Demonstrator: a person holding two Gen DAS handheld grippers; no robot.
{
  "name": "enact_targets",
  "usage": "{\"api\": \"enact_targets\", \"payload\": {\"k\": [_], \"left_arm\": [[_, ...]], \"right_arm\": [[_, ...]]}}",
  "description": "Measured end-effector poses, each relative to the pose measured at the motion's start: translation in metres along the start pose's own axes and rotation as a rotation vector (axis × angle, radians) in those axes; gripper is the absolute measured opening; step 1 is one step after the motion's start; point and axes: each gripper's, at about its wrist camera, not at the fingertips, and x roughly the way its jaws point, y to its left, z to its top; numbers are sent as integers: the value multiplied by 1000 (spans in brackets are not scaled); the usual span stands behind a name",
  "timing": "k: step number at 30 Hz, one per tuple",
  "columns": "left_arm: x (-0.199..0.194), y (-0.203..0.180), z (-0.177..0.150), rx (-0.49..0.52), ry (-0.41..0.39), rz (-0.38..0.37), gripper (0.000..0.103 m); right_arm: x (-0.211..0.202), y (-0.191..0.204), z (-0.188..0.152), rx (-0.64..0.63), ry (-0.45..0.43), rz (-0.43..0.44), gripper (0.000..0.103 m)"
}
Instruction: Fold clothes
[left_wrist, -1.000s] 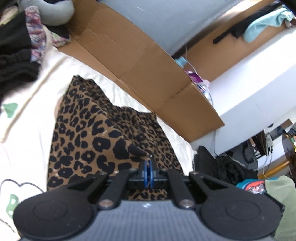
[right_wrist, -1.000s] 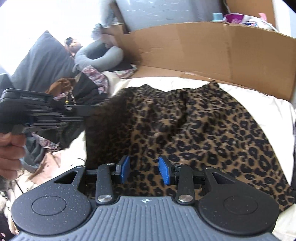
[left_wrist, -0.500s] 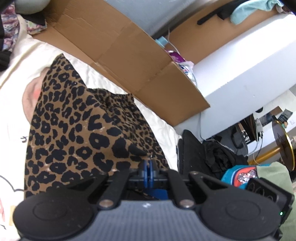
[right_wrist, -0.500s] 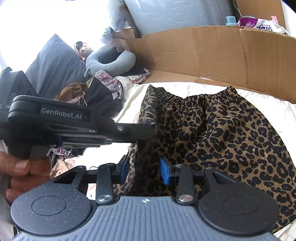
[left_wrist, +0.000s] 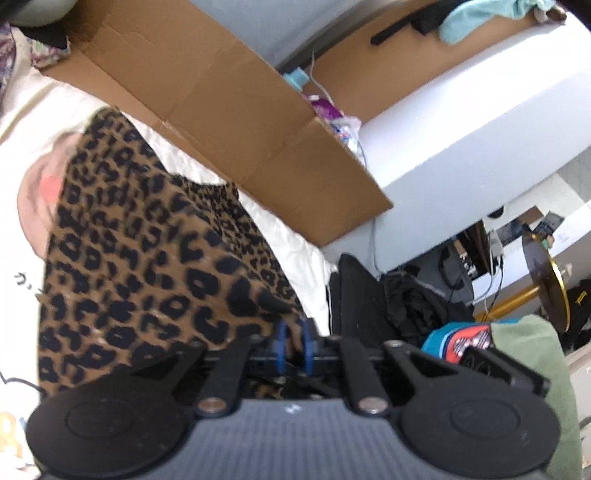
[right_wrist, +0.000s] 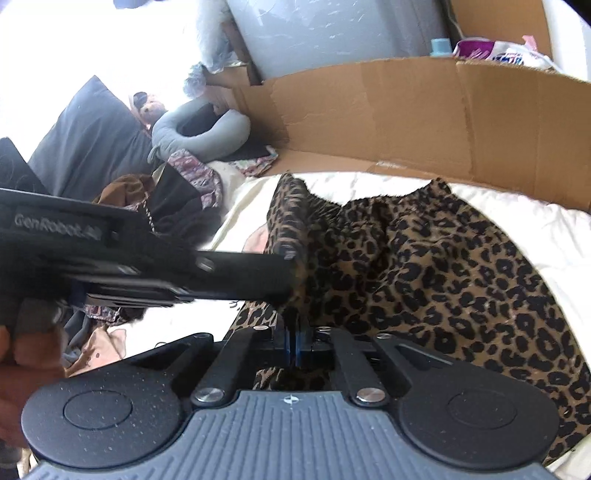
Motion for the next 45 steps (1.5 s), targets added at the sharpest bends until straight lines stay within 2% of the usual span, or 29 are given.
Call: {"api": "enact_targets", "payload": {"k": [3,8,15,21,27,30,35,38,39,40,42,45], "left_arm": [[-9,7,3,11,-27,32,20],[-19,35,1,-37,-33,119,21],[-21,72,-16,-91,17,218,21],[-4,80,-26,-122,57,247,21],[12,83,-36,-98,116,275,21],[21,86,-39,-86,144,286,26],[34,91,-51,-77,188,288,26],[36,92,-58,-70,210,283,28],[36,92,-60,-69,217,280,28],[36,93,-62,-68,224,277,28],[35,93,-66,-71,231,274,28],[34,95,-70,-85,235,268,28]], "right_arm": [[-6,-7,2,-1,-12,-14,0],[-19,-24,2,0,-30,-59,0],[-37,-56,-1,39,-33,-141,0],[-50,-91,-12,84,5,-203,0],[-58,-138,-39,208,17,-267,0],[-55,-158,-56,263,34,-274,0],[-47,-186,-77,351,76,-274,1],[-46,-193,-81,382,94,-297,4],[-47,-194,-82,388,93,-302,12],[-47,-195,-83,397,91,-307,26],[-48,-198,-83,420,85,-316,43],[-47,-204,-84,443,78,-320,43]]}}
